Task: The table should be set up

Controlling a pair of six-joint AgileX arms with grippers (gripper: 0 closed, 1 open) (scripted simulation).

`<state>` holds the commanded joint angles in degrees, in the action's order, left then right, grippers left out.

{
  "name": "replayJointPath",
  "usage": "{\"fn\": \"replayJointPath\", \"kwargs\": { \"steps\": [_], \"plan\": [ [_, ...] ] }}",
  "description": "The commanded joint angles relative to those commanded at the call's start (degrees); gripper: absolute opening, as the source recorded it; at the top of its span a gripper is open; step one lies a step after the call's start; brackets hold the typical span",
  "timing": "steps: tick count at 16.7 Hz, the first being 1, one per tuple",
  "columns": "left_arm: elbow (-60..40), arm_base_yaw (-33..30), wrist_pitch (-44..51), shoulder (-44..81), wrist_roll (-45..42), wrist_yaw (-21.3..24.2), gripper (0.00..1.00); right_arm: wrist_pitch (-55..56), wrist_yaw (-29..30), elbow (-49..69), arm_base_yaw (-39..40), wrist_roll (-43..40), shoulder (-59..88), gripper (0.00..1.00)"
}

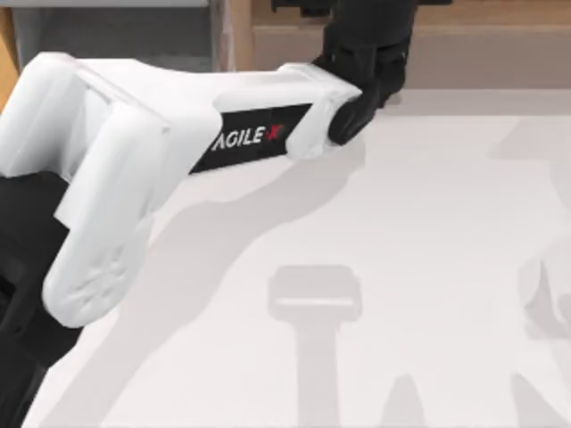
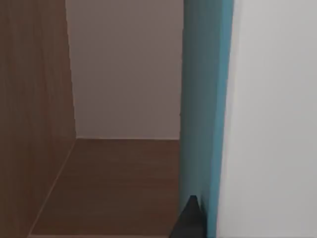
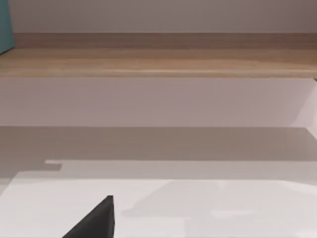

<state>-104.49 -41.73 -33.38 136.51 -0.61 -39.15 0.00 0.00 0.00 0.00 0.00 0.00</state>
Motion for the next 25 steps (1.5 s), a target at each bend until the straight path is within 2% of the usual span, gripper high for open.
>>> {"fn": "replayJointPath", "kwargs": {
  "steps": [2, 3, 12, 19, 25],
  "plan": [
    [0.00, 0.00, 0.00, 0.00, 0.00, 0.00, 0.02, 0.00, 0.00, 0.00, 0.00, 0.00, 0.00, 1.00],
    [0.00, 0.00, 0.00, 0.00, 0.00, 0.00, 0.00, 0.00, 0.00, 0.00, 0.00, 0.00, 0.00, 1.00],
    [0.21, -0.31, -0.06, -0.29, -0.08, -0.11, 0.00, 0.00, 0.00, 0.00, 0.00, 0.00, 0.00, 1.00],
    [9.87, -2.98, -2.33, -7.65, -0.29, -2.87, 0.00, 0.00, 0.00, 0.00, 0.00, 0.00, 0.00, 1.00],
    [10.17, -3.06, -2.35, -8.09, -0.50, -2.76, 0.00, 0.00, 0.00, 0.00, 0.00, 0.00, 0.00, 1.00]
  ]
}}
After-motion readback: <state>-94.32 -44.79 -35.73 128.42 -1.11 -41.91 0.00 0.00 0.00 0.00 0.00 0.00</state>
